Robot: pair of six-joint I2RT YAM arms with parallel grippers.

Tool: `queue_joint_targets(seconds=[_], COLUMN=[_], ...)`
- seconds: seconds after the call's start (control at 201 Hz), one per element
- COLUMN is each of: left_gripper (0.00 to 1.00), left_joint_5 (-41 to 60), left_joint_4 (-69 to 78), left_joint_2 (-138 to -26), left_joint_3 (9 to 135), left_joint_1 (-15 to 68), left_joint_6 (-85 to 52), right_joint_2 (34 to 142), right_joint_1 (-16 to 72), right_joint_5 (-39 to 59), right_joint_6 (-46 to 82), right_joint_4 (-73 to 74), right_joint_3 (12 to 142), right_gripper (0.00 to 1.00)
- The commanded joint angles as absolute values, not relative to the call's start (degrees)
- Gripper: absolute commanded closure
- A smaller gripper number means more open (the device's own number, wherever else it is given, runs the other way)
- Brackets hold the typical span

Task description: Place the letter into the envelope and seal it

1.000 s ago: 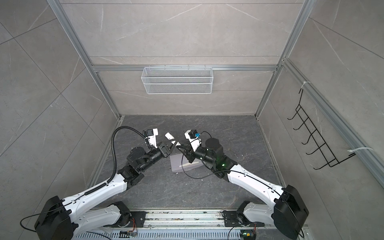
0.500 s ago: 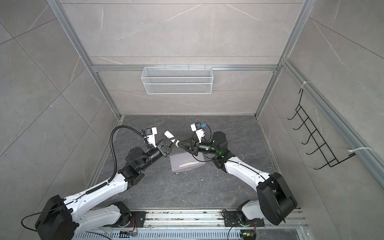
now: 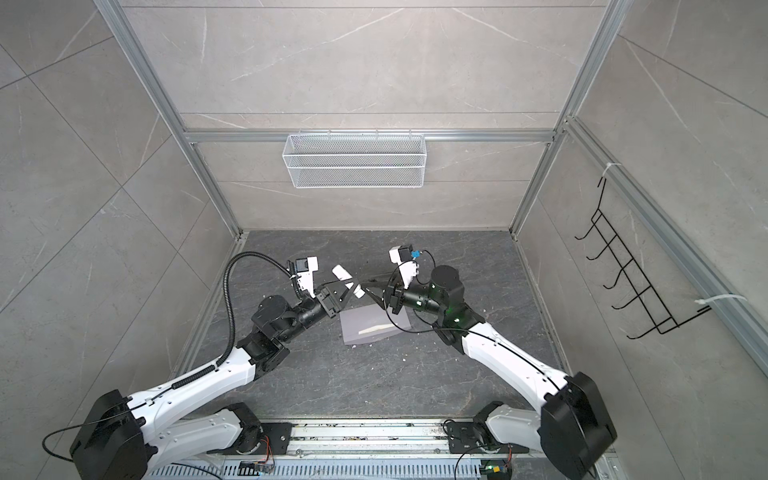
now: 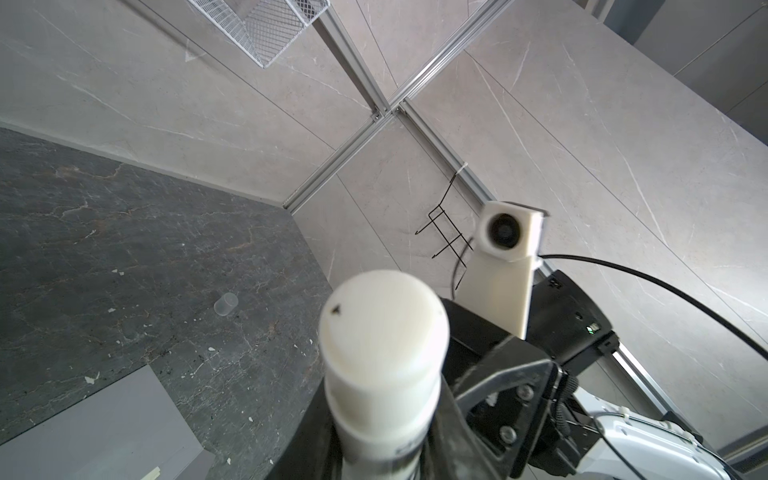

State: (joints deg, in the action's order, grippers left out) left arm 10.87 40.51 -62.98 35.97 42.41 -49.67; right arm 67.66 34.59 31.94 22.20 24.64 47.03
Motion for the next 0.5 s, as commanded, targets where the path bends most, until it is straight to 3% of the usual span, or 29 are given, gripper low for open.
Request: queue_joint_targets(seconds=[0.0,0.184,0.493], left_gripper=[1.00,1.00,1.00], left_joint_5=[11.28,10.92,10.64], left_joint_4=[41.58,41.48,41.33], left_joint_2=[-61.35,-61.50,-62.00], left_joint_3=[36.67,36.74,37.11], left_joint_1=[42.54,42.58,42.62], left_joint_6=[-47.90,-48.04,-48.25], right_joint_2=[61.13,58.86,66.87], right_joint_1=[41.76,51.20,62.02], right_joint_5=[10.27,-9.59,-26.38], right_joint_6=[3.36,-8.47,-19.49], right_joint_4=[13.54,10.81,12.18], right_joint_3=[45.75,45.15,48.26], right_gripper=[0.33,0.28,0.32])
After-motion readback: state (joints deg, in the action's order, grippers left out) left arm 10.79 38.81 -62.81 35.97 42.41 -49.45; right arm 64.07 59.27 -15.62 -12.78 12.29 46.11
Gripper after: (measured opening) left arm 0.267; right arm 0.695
